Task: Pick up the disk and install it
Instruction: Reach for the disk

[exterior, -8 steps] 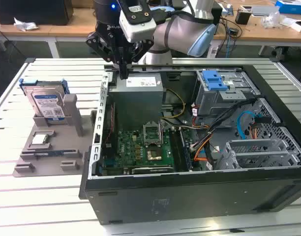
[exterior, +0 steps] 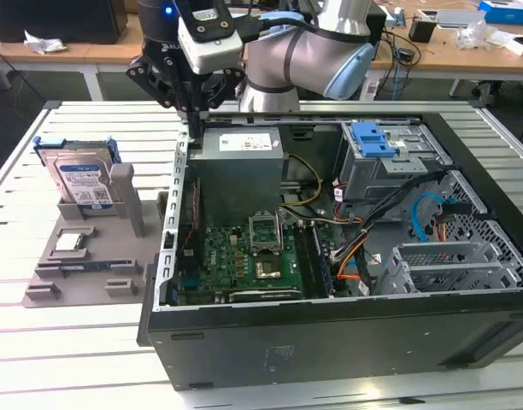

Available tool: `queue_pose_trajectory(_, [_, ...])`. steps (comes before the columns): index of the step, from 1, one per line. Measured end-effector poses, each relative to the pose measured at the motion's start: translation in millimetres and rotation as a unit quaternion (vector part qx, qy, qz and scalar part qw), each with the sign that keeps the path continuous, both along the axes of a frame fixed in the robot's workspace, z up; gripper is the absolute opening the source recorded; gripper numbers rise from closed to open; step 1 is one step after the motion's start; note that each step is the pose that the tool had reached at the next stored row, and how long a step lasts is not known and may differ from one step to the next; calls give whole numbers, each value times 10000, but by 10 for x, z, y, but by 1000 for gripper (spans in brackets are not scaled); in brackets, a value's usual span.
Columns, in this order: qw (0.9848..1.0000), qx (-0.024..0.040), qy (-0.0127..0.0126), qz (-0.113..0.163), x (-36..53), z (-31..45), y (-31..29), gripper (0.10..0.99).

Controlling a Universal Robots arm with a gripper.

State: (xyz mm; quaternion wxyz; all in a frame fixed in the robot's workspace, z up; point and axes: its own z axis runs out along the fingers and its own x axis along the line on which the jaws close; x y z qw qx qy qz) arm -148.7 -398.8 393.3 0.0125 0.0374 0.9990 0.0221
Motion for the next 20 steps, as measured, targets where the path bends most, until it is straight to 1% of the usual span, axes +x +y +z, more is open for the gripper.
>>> queue_pose_trajectory(4, [10000,0,0,1,-76,0,0,106])
queue_pose_trajectory(12, [10000,0,0,0,-256,0,0,106])
queue_pose_trajectory(13, [10000,0,0,0,-309,0,0,106])
queue_pose_trajectory(14, [10000,0,0,1,-404,0,0,106])
queue_pose_trajectory(15, [10000,0,0,0,-466,0,0,106])
queue_pose_trajectory(17, [10000,0,0,0,-506,-1,0,106])
queue_pose_trajectory(20, [10000,0,0,1,-591,-1,0,106])
